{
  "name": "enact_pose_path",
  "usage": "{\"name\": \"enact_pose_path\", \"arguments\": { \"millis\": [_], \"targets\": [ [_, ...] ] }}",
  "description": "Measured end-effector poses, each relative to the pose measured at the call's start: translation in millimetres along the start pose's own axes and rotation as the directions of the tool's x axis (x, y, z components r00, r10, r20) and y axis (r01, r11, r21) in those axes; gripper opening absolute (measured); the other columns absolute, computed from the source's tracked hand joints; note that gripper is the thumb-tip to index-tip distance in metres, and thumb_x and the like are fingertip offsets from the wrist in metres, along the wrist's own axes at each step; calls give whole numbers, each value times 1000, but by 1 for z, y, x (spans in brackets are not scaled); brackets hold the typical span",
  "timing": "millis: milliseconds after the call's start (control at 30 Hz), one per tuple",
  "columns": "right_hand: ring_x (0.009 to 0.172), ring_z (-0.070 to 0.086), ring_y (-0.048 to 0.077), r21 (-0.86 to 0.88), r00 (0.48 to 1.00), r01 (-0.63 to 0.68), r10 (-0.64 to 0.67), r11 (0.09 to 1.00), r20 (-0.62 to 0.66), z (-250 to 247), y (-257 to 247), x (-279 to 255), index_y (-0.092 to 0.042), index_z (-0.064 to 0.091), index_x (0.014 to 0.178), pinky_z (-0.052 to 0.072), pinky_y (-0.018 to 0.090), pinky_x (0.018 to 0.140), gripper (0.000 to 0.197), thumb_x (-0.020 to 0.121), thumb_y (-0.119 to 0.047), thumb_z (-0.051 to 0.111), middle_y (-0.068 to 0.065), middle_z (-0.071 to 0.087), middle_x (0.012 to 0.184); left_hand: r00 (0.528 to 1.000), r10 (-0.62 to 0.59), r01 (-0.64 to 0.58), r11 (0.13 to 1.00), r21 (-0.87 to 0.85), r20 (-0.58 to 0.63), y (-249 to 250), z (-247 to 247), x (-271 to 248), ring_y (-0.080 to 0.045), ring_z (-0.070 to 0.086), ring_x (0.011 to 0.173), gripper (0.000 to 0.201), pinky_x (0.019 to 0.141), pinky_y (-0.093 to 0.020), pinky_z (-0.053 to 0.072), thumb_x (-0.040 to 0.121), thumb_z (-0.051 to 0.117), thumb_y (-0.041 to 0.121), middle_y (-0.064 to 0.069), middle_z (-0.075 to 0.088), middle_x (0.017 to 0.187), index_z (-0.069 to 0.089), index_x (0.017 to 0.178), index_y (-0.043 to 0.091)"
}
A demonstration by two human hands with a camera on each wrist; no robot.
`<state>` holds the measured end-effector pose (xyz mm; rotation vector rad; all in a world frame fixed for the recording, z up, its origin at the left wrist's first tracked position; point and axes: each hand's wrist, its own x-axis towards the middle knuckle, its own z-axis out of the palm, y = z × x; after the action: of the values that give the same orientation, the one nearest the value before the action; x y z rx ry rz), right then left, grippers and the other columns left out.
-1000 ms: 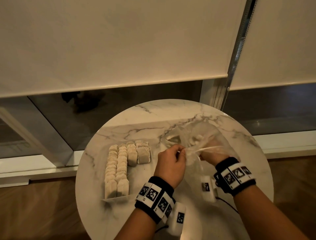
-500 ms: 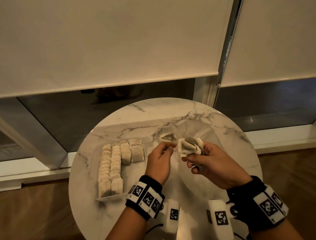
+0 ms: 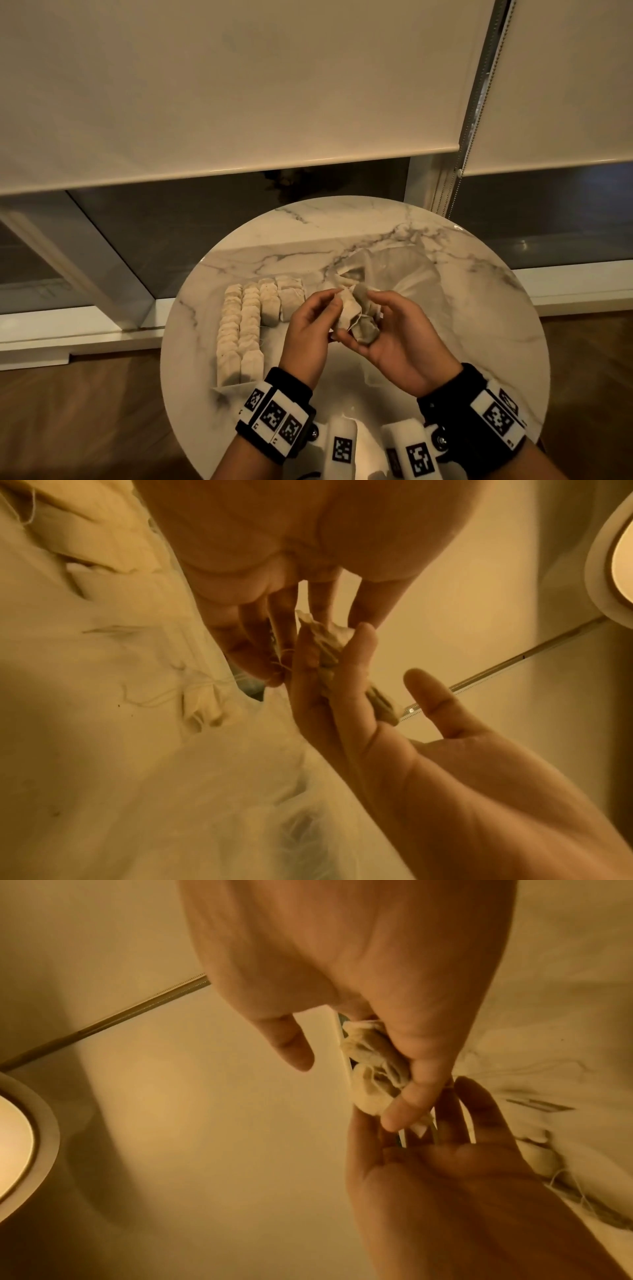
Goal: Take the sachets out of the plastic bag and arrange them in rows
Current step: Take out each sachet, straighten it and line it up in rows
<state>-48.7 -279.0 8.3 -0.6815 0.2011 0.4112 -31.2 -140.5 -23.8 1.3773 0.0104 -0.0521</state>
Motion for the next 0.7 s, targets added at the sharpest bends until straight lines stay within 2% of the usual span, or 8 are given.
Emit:
{"name": "enact_pose_path", "arguments": {
  "millis": [133, 200, 267, 367, 433, 500, 600, 700],
  "targets": [
    [97, 67, 25, 60, 999, -35, 34, 998, 8, 3, 3, 3, -3, 63, 122, 56, 37, 87, 34, 94, -21, 57, 16, 66, 112, 997, 80, -81, 992, 94, 13, 3, -6, 0, -11, 68, 83, 18, 67, -22, 52, 96, 59, 6, -3, 75, 94, 72, 107, 10],
    [99, 66, 26, 30, 999, -26, 27, 999, -21, 3, 7, 6, -1, 64, 122, 56, 34, 84, 31, 94, -13, 57, 17, 66, 113, 995, 104, -102, 985, 142, -7, 4, -10, 1, -12, 67, 82, 15, 70, -24, 53, 95, 62, 7, -1, 75, 92, 73, 103, 13],
    [103, 63, 29, 4, 999, -6, 6, 1000, -34, 2, 12, 10, 2, 61, 127, 56, 32, 81, 35, 93, -5, 57, 21, 65, 119, 992, 122, -115, 979, 166, -35, 3, -15, 4, -18, 67, 85, 12, 77, -31, 55, 93, 65, 8, -7, 74, 94, 73, 102, 12],
    [92, 69, 26, -27, 999, 9, -10, 1000, -35, 2, 18, 12, -2, 64, 122, 56, 31, 77, 30, 93, 0, 57, 19, 69, 111, 991, 120, -110, 984, 136, -61, 5, -20, 4, -22, 65, 82, 12, 70, -31, 54, 93, 64, 6, -16, 71, 95, 70, 103, 6],
    [83, 71, 22, -54, 999, 21, -23, 998, -48, 4, 19, 12, -5, 67, 114, 56, 32, 75, 25, 93, 3, 56, 14, 73, 101, 988, 128, -119, 986, 114, -81, 9, -22, 3, -17, 63, 78, 10, 65, -24, 53, 93, 63, 4, -8, 72, 87, 70, 100, 7],
    [82, 71, 22, -68, 998, 32, -36, 997, -59, 4, 20, 11, -5, 66, 112, 56, 33, 74, 25, 93, 5, 55, 15, 74, 101, 985, 127, -117, 988, 97, -112, 11, -25, 2, -13, 64, 78, 10, 66, -22, 52, 93, 63, 5, 2, 71, 81, 70, 96, 11],
    [83, 70, 24, -78, 995, 33, -40, 996, -94, 2, 19, 11, -3, 65, 115, 58, 32, 70, 27, 91, 6, 55, 17, 73, 102, 983, 74, -71, 997, 24, -170, 13, -31, 4, -17, 68, 85, 9, 72, -28, 53, 94, 62, 7, -2, 72, 87, 69, 96, 11],
    [80, 68, 24, -53, 992, 19, -25, 998, -127, -1, 17, 11, -5, 65, 114, 59, 33, 66, 28, 89, 5, 57, 16, 72, 99, 975, -66, 17, 974, -225, -212, 19, -37, 5, -25, 71, 88, 11, 77, -35, 55, 94, 59, 4, -10, 72, 90, 67, 93, 12]
  ]
}}
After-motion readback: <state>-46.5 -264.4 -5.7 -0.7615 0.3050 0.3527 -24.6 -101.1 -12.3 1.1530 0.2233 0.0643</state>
